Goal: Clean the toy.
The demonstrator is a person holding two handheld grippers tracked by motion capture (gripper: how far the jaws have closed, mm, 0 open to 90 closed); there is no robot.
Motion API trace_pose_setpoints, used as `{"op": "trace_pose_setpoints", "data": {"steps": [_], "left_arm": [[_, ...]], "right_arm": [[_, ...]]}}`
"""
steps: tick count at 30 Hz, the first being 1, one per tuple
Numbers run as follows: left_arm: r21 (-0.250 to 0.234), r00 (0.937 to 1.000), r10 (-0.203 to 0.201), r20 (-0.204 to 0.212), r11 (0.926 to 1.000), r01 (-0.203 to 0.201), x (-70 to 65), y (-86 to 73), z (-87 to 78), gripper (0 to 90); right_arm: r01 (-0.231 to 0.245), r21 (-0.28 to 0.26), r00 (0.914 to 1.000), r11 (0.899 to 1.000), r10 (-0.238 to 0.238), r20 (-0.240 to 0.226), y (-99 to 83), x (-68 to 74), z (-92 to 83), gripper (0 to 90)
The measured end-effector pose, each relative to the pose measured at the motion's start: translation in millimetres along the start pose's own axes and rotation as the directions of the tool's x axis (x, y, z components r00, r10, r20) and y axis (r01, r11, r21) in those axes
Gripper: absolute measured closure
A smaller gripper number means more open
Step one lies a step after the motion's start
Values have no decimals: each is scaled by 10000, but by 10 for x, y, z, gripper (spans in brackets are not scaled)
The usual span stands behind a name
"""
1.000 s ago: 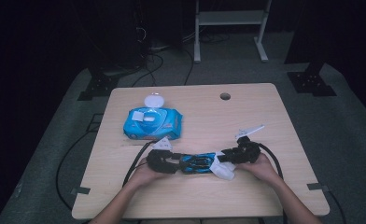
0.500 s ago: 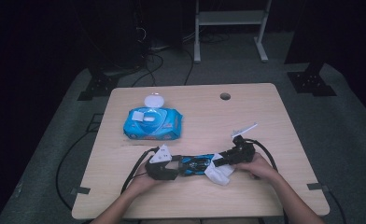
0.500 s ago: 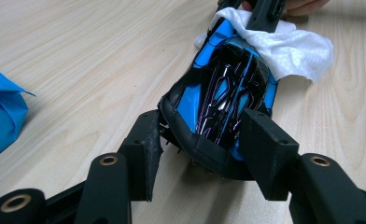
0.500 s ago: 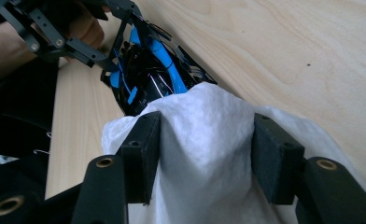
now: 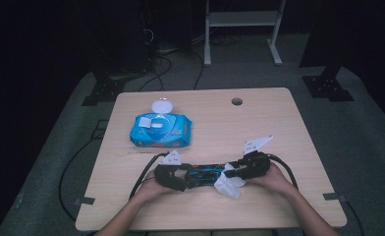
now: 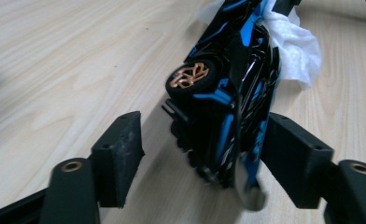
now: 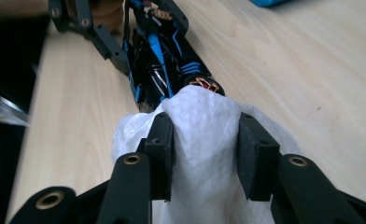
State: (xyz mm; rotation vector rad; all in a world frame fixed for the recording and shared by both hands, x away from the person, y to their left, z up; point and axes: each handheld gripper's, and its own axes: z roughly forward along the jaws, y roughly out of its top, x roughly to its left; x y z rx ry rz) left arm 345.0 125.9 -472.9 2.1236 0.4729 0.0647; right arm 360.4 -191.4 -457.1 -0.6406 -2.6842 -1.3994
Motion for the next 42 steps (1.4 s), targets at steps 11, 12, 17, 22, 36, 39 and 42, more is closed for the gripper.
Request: {"op": "trace_pose_setpoints", "data": {"steps": [11,12,17,22,36,39,42], "left_arm": [[263,9867,1063,-1231,9942,-1038,20,137,128,447],[258,9858,1076,-1293,9941,-1051,28,148,146,450],[367,9851,1270,-1155,9917,-1236,-3,143,141,467],[22,9908,930,-982,9956,-933,-22,125,119,482],[-278,9928,726,-952,9968,-756,-39,184,112,533],[-379,9939,733,-824,9963,-766,-52,176,107,553],[-432,9943,729,-781,9961,-765,-66,173,102,573]], "right_arm": [[1269,409,9695,9911,-1327,2060,105,29,-26,595],[1207,405,9667,9919,-1267,2222,108,11,-30,588],[975,256,9643,9949,-1008,2449,80,-5,-92,535],[787,458,9569,9958,-884,2767,18,49,-179,578],[238,1819,9573,9830,-748,2792,-155,179,-58,737],[123,1944,9647,9809,-628,2559,-172,170,-62,843],[-150,1453,9661,9893,-232,2573,-144,172,-191,851]]}}
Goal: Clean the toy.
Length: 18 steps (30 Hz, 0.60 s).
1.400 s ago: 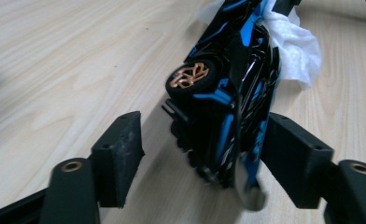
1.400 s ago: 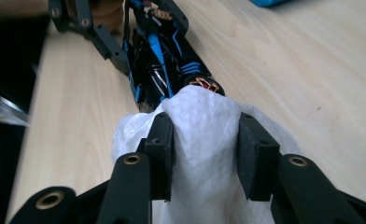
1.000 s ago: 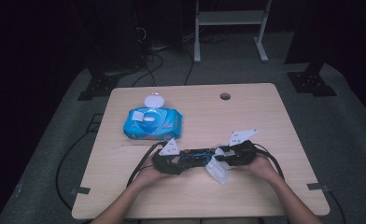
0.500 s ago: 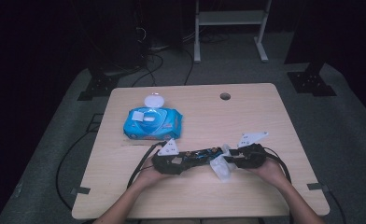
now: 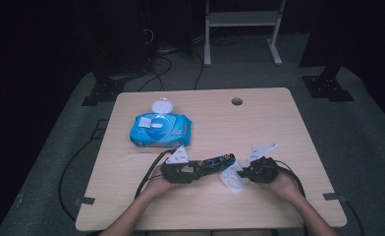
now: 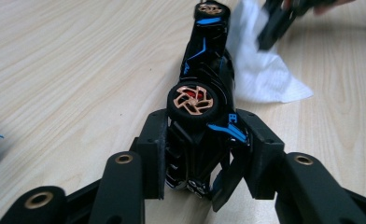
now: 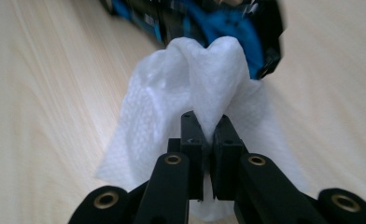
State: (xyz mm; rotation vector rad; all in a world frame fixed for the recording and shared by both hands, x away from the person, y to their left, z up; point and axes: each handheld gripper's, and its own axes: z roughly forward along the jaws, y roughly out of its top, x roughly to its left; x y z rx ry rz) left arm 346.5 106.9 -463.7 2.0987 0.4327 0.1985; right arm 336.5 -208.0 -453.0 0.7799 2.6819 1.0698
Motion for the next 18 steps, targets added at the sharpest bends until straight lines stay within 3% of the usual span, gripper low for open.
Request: {"op": "trace_pose_setpoints", "data": {"steps": [3,7,11,13,15,18], "left_arm": [[-56,10000,4,17,10000,-4,6,-4,7,574],[-155,10000,62,0,9999,-62,5,-5,23,573],[-208,10000,74,-34,9998,-75,-3,-9,25,573],[-189,10000,76,-13,9998,-76,-2,-9,23,573],[-196,10000,-54,33,9998,55,10,-16,22,570],[-236,10000,16,63,9997,-14,10,-20,22,571]], "right_arm": [[-352,-1079,9993,9935,360,54,80,19,-214,852],[-167,-1925,9990,9812,243,370,329,146,-279,851],[531,-1827,9968,9817,-413,680,645,313,-37,851],[862,-1457,9940,9856,-752,796,773,392,143,847],[985,-1091,9925,9891,-897,831,825,433,268,819],[752,-1212,9954,9898,-673,681,821,417,253,705]]}}
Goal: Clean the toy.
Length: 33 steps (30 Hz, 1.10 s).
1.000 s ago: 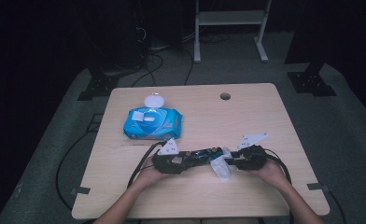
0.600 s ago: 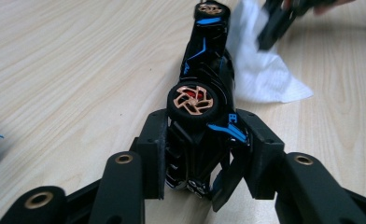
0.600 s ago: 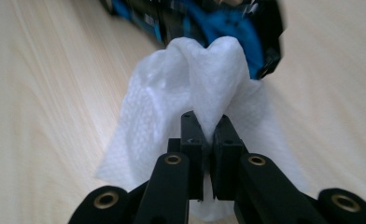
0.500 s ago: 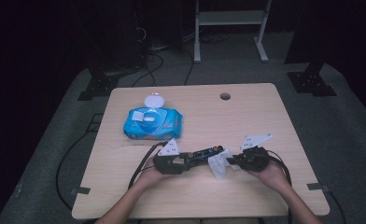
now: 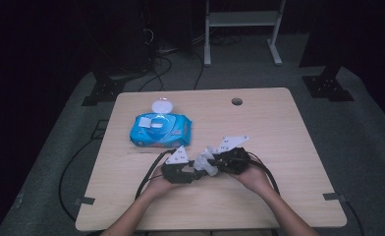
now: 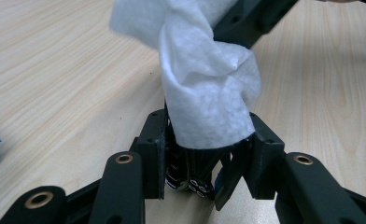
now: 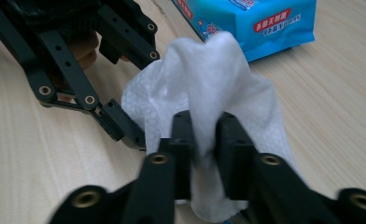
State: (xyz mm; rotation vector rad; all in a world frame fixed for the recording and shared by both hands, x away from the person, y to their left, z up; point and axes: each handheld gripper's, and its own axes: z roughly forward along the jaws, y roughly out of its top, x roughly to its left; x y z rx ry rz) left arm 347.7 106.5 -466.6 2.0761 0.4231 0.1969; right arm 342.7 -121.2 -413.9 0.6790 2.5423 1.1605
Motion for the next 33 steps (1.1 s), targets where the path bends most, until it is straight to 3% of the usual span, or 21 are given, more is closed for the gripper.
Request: {"op": "trace_pose_setpoints", "data": {"steps": [1,6,10,12,14,16,20,22,25,27,30,33], "left_arm": [[6,10000,12,-6,10000,-12,-1,1,1,571],[28,9999,156,-59,9999,-156,-23,15,15,573],[76,9994,352,-60,9994,-352,-32,22,16,575],[57,9995,321,-50,9995,-320,-28,19,16,575],[8,9998,193,-4,9998,-193,-19,13,18,575],[-36,9998,200,19,9998,-200,-17,8,18,575],[28,9994,331,-37,9994,-331,-23,18,19,575],[0,9995,300,-24,9995,-300,-21,16,21,575],[16,9993,377,-37,9993,-377,-27,21,26,575],[-19,9994,347,-38,9994,-347,-31,23,35,575],[-4,9993,365,-58,9993,-365,-38,25,37,575],[-9,9996,295,-32,9996,-295,-28,18,28,576]], "right_arm": [[-148,55,9998,9999,149,-115,-14,-20,-45,635],[-134,-335,9999,9993,132,-59,-17,-1,-144,572],[181,-437,9998,9989,-176,106,51,89,5,547],[241,-463,9993,9986,-229,279,70,110,101,590],[256,-562,9991,9981,-236,362,65,133,156,701],[560,-634,9961,9964,-514,712,45,154,173,804],[538,-607,9928,9967,-469,1105,-10,63,97,846],[75,-609,9930,9981,-2,1182,-63,-28,45,849],[-356,-767,9930,9964,439,1095,-106,-71,5,852],[-276,-896,9966,9956,343,745,-83,-14,21,852],[-268,-1136,9992,9932,230,-341,-2,122,117,852],[90,-961,9991,9953,-129,-400,48,194,182,853]]}}
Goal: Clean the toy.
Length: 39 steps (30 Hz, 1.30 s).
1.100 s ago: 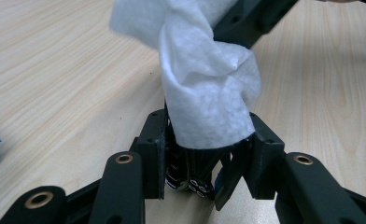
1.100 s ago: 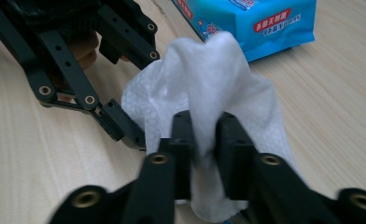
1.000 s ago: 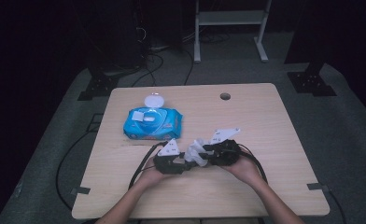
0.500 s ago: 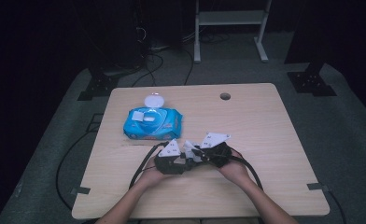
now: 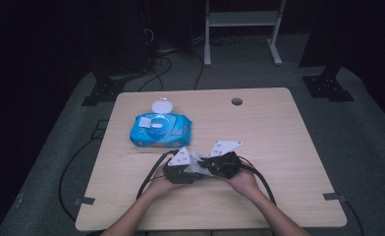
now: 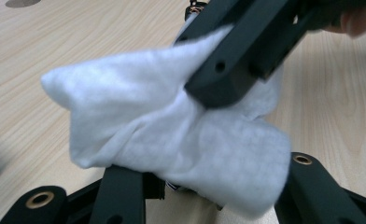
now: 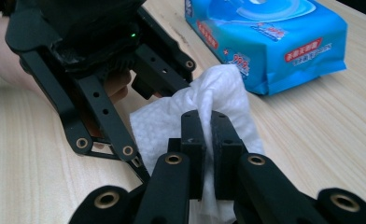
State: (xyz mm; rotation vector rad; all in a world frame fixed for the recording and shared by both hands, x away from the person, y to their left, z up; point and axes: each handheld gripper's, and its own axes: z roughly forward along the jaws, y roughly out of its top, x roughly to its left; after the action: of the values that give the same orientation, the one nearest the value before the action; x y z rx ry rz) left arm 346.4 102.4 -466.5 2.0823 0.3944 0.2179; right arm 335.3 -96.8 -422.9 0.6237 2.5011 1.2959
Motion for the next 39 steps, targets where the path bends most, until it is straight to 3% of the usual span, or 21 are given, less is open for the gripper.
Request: {"op": "trace_pose_setpoints", "data": {"steps": [4,6,7,8,10,13,14,16,17,20,22,24,25,27,31,33,35,39], "left_arm": [[-40,10000,38,8,10000,-38,5,-3,1,577],[-79,10000,-74,57,9999,74,12,-8,2,577],[-93,10000,-74,62,9999,74,14,-9,4,578],[-89,10000,-52,49,9999,52,11,-7,6,577],[-88,10000,-20,30,10000,20,5,-4,10,577],[-91,10000,-29,13,10000,29,-1,-5,10,577],[-88,10000,-58,28,9999,58,2,-7,7,577],[-119,9999,-113,70,9999,114,12,-19,-5,578],[-120,9999,-134,82,9998,135,14,-23,-10,578],[-148,9998,-157,99,9998,159,23,-26,-11,578],[-166,9998,-152,102,9997,153,25,-26,-10,578],[-115,9999,-93,86,9999,94,23,-21,-9,578],[-126,9999,-67,76,9999,68,23,-19,-9,578],[-113,9999,-81,90,9999,82,23,-20,-5,578],[-157,9998,-138,116,9998,140,30,-23,-3,577],[-118,10000,-34,75,9999,35,19,-17,-4,578],[-98,9999,-57,83,9999,58,21,-17,-8,579],[-75,10000,5,21,10000,-5,30,-29,-36,579]], "right_arm": [[-337,-2,9982,9994,337,490,-78,-153,-121,853],[-474,144,9920,9988,453,1180,-141,-228,-204,853],[-631,140,9905,9979,609,1235,-162,-259,-233,854],[-826,112,9894,9965,807,1205,-174,-272,-250,854],[-756,107,9916,9971,741,1064,-162,-240,-235,854],[-695,-142,9976,9975,696,21,-101,-115,-130,853],[-574,-111,9983,9983,573,-106,-80,-68,-88,853],[-224,8,9997,9997,224,2,-48,-28,-60,853],[-234,43,9997,9997,234,15,-46,-41,-69,853],[-398,174,9971,9991,386,650,-106,-165,-169,853],[-850,211,9904,9962,822,1109,-205,-307,-288,853],[-1439,-29,9831,9896,1433,1139,-286,-432,-398,853],[-1469,50,9787,9891,1446,1457,-308,-467,-432,853],[-1548,75,9744,9879,1514,1660,-325,-510,-474,854],[-1570,-23,9773,9876,1557,1438,-306,-460,-426,853],[-1399,-96,9874,9901,1402,733,-250,-349,-326,853],[-893,23,9920,9960,887,898,-215,-281,-271,853],[-1082,67,9857,9941,1064,1303,-256,-383,-360,853]]}}
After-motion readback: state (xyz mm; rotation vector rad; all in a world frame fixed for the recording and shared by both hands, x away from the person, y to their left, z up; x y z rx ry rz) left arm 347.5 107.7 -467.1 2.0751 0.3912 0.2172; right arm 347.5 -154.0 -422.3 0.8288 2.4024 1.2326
